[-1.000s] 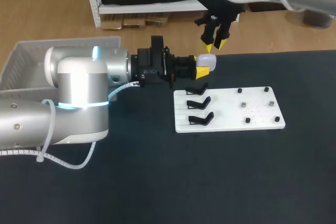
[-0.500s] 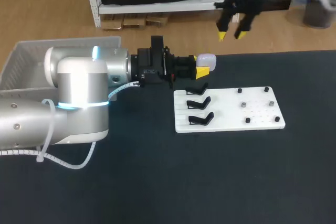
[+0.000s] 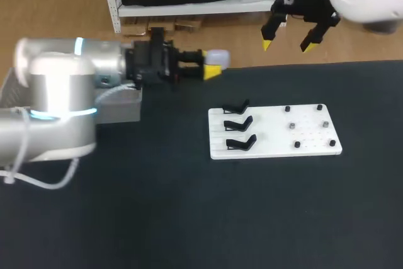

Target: Pick up each earbud case from the left stands, insert the matching earbuds, close the lid, and place the case in the box.

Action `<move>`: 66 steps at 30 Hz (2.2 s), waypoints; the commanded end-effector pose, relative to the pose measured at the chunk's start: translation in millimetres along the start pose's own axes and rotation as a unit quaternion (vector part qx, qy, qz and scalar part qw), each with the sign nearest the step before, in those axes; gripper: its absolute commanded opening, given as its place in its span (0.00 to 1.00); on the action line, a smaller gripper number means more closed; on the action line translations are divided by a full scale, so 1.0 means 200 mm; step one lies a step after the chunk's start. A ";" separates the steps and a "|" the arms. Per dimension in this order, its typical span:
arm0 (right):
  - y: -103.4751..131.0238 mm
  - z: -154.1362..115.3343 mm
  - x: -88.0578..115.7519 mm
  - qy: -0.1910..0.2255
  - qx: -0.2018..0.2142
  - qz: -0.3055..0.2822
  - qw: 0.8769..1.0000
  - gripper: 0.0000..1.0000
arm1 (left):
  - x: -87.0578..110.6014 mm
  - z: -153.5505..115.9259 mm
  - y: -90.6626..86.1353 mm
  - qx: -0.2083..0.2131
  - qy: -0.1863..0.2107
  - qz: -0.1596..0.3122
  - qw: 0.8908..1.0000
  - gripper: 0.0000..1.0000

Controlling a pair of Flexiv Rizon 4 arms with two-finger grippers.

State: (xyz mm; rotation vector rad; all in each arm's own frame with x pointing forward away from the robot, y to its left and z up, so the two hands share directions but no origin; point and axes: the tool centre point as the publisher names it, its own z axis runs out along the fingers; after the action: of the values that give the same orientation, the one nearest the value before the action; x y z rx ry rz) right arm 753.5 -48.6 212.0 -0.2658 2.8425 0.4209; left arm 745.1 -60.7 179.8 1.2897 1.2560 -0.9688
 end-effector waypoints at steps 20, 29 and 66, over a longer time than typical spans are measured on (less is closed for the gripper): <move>0.00 0.00 0.02 -0.022 0.002 0.001 1.000 1.00 | 0.36 -1.16 0.34 -0.186 0.141 -0.043 0.971 0.00; 0.00 0.00 0.02 -0.022 0.002 0.001 1.000 1.00 | 0.60 -1.23 0.48 -0.219 0.194 -0.103 0.951 0.00; -0.06 -0.03 0.10 -0.073 -0.047 -0.066 0.994 1.00 | 0.47 -0.90 0.18 -0.188 0.187 -0.134 0.955 1.00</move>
State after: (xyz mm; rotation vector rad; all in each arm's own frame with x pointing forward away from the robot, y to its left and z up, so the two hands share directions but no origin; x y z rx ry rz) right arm 750.2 -52.2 212.0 -0.4370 2.7000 0.5030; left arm 786.2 142.7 113.2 1.0707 1.8385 -0.6673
